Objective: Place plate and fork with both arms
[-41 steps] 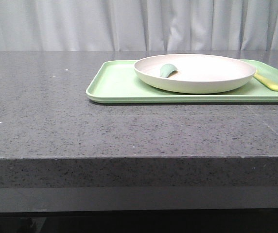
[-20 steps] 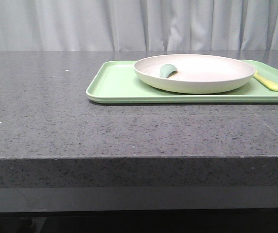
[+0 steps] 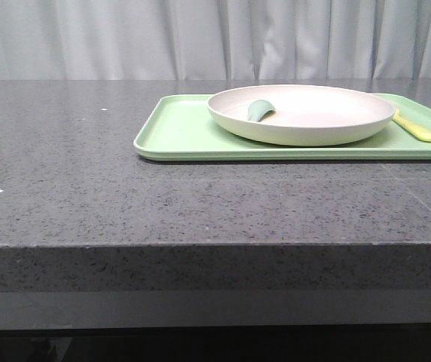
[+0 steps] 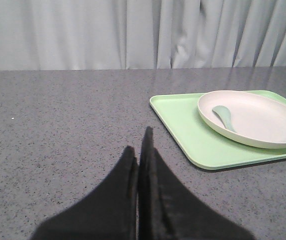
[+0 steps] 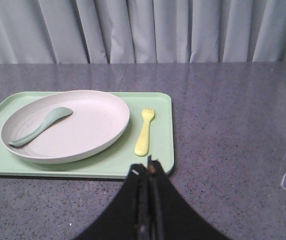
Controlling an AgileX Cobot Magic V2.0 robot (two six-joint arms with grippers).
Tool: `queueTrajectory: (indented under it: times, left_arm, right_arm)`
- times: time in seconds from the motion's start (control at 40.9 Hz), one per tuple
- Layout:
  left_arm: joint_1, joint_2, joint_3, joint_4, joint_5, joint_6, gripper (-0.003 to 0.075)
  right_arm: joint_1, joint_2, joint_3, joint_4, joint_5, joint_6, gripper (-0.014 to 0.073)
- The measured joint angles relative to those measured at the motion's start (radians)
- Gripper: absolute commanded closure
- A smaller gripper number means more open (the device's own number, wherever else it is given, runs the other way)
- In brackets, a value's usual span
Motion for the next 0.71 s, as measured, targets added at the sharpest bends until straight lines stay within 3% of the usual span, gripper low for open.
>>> queueTrajectory:
  times: [0.71]
  left_arm:
    - [0.000,0.000,0.000,0.000,0.000,0.000,0.0738]
  right_arm:
    - [0.000,-0.035,0.009,0.000,-0.002,-0.002,0.0661]
